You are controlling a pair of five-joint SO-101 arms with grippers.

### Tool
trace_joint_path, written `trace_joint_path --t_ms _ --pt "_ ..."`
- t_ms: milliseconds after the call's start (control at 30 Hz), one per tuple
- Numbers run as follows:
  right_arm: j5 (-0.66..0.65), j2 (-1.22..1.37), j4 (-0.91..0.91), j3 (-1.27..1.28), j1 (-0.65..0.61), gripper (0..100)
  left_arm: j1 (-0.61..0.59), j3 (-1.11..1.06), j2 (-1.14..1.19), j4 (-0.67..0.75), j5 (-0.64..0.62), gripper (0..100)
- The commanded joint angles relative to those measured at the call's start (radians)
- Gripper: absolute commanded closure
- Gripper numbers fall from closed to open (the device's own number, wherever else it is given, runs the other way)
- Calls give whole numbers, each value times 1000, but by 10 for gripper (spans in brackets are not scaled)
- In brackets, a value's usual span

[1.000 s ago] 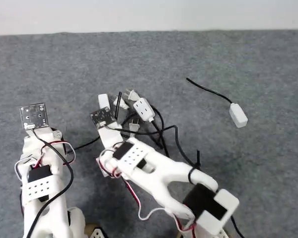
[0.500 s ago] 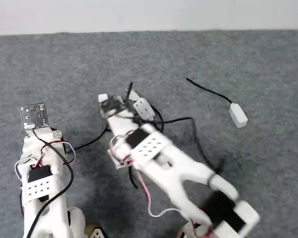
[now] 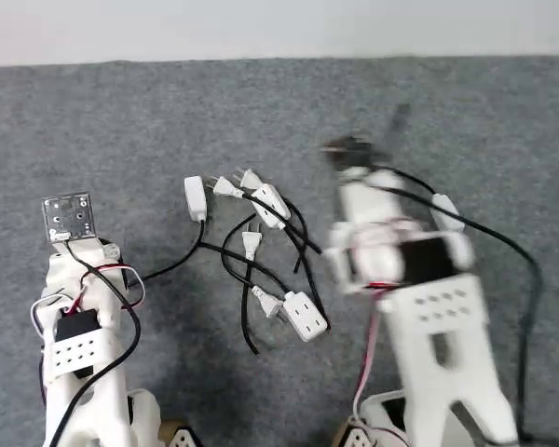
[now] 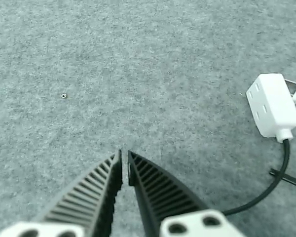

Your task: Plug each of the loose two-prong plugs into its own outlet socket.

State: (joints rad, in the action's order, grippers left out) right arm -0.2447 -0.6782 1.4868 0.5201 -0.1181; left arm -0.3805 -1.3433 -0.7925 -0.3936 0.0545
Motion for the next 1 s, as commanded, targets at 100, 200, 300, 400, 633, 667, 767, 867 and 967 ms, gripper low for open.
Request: trace_joint_path --t_ms 100,200,300,400,633,667,767,867,967 --pt "-272 -58 -185 236 489 990 34 36 -14 25 8 983" --pt "-358 -58 -311 322 645 990 48 24 -14 25 35 983" --pt "-430 -58 -380 358 805 990 60 19 -14 25 35 983" --pt "-468 -56 -441 368 955 989 78 16 -14 25 34 983" --pt "-477 -4 -573 367 1167 986 169 41 -23 -97 -26 982" --pt "-477 30 -599 365 1178 982 193 68 -21 -153 -87 970" --pt "-477 160 -687 362 1193 927 284 157 -15 -344 -258 881" --pt "-476 315 -727 321 1190 844 439 196 -15 -502 -402 799" --pt "-470 458 -702 227 1181 793 626 196 -14 -540 -508 794"
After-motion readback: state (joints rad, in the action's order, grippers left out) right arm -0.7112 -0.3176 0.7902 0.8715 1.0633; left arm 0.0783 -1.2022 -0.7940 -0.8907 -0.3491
